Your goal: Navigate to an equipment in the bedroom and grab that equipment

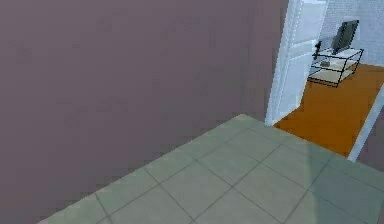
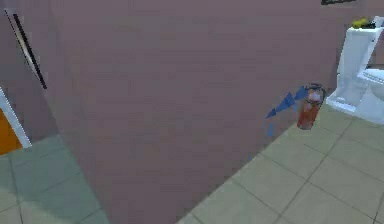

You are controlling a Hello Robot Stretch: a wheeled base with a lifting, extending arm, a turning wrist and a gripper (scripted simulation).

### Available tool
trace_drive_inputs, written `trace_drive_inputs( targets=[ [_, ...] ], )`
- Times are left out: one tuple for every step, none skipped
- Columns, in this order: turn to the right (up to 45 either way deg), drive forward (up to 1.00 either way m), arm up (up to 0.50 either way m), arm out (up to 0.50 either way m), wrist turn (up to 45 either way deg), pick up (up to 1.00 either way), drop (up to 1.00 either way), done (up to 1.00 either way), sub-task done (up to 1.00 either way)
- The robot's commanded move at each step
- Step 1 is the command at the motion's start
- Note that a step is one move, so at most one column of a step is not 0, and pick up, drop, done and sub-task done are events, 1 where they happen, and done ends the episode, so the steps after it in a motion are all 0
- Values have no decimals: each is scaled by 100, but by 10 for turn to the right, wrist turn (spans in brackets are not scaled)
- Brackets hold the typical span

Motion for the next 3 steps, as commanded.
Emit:
trace_drive_inputs(
  targets=[
    [0, 45, 0, 0, 0, 0, 0, 0, 0],
    [60, 0, 0, 0, 0, 0, 0, 0, 0],
    [0, 10, 0, 0, 0, 0, 0, 0, 0]
  ],
)
